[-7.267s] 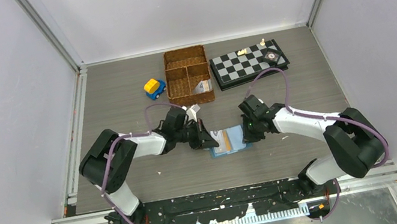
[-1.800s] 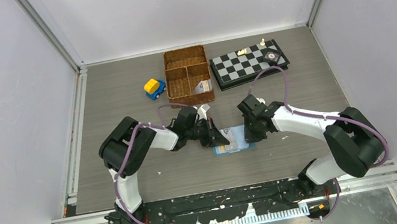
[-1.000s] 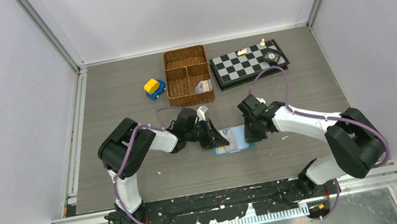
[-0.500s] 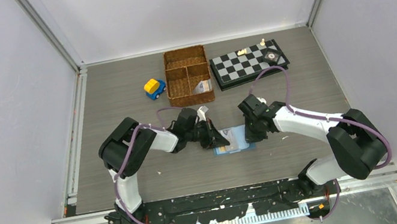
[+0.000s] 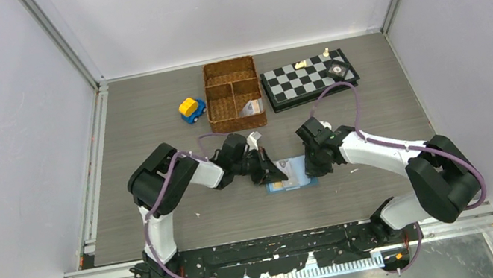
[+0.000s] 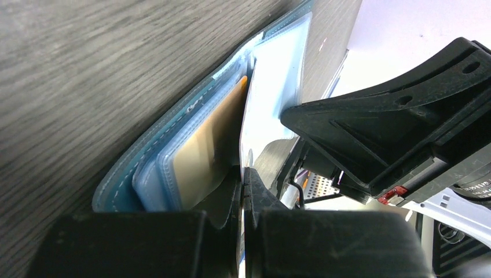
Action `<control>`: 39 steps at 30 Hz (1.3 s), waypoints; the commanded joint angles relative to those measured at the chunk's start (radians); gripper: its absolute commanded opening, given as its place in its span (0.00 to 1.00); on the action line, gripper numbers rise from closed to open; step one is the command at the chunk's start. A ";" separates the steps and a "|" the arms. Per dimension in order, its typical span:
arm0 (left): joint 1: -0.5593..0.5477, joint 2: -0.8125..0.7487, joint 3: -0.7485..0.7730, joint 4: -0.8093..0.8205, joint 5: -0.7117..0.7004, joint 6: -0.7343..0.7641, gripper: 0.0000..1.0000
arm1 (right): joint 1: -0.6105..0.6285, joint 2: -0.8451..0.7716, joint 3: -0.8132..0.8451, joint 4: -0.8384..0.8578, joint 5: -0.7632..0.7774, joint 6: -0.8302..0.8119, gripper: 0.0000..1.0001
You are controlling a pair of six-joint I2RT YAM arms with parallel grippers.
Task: Put the credit cards into the card holder
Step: Insert the credit card into the card holder.
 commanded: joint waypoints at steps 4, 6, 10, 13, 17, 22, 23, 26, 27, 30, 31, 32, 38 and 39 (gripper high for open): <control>-0.014 0.066 0.010 -0.030 -0.055 0.001 0.00 | 0.003 -0.038 0.021 -0.012 0.029 0.004 0.02; -0.016 0.069 0.011 -0.028 -0.061 -0.001 0.00 | 0.003 -0.037 0.019 -0.011 0.029 0.004 0.02; -0.020 0.067 0.015 -0.028 -0.076 0.005 0.00 | 0.003 -0.045 0.016 -0.012 0.035 0.008 0.02; -0.021 0.055 0.020 -0.046 -0.082 0.020 0.02 | 0.003 -0.056 0.015 -0.016 0.043 0.009 0.02; -0.021 0.024 0.036 -0.123 -0.101 0.067 0.11 | 0.003 -0.058 0.017 -0.033 0.062 0.008 0.02; -0.020 -0.028 0.061 -0.250 -0.145 0.148 0.21 | 0.003 -0.060 0.015 -0.045 0.075 0.009 0.02; -0.020 -0.036 0.067 -0.280 -0.152 0.161 0.23 | 0.003 -0.061 0.016 -0.045 0.077 0.008 0.02; -0.020 -0.054 0.077 -0.331 -0.167 0.190 0.29 | 0.003 -0.063 0.016 -0.046 0.079 0.009 0.02; -0.020 -0.059 0.080 -0.347 -0.172 0.199 0.30 | 0.003 -0.064 0.016 -0.047 0.079 0.009 0.02; -0.020 -0.080 0.089 -0.396 -0.189 0.225 0.35 | 0.003 -0.065 0.017 -0.049 0.079 0.008 0.02; -0.020 -0.087 0.092 -0.413 -0.195 0.235 0.37 | 0.003 -0.065 0.017 -0.050 0.079 0.009 0.02; -0.020 -0.097 0.095 -0.432 -0.202 0.245 0.39 | 0.003 -0.065 0.018 -0.050 0.079 0.008 0.02; -0.022 -0.136 0.114 -0.522 -0.237 0.295 0.44 | 0.003 -0.064 0.019 -0.049 0.073 0.007 0.02; -0.022 -0.142 0.116 -0.531 -0.239 0.300 0.45 | 0.003 -0.065 0.019 -0.048 0.073 0.007 0.02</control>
